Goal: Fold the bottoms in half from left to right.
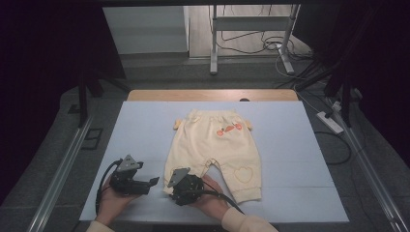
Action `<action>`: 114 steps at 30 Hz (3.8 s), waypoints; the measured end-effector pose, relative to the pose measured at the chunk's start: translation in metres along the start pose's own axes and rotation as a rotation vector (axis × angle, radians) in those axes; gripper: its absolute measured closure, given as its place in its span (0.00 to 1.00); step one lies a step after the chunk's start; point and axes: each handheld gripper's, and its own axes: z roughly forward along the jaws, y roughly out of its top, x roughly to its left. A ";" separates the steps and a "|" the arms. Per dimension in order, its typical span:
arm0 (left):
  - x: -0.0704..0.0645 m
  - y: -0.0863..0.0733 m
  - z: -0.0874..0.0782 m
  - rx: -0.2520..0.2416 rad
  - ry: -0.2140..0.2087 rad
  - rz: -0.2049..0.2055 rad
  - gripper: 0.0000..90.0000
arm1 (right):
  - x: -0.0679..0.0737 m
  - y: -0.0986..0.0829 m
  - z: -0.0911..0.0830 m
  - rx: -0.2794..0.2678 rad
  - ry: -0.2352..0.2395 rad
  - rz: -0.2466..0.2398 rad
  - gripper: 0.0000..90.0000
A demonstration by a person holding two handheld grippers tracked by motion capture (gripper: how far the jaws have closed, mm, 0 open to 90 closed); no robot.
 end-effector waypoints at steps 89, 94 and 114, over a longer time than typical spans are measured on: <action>0.057 0.133 0.099 0.044 -0.026 -0.040 0.23 | -0.005 -0.014 -0.024 -0.042 0.085 0.080 0.86; 0.059 0.133 0.110 0.065 -0.024 -0.041 0.23 | -0.004 -0.014 -0.025 -0.043 0.086 0.080 0.86; 0.070 0.124 0.139 0.111 -0.030 -0.100 0.28 | -0.003 -0.015 -0.025 -0.037 0.077 0.079 0.86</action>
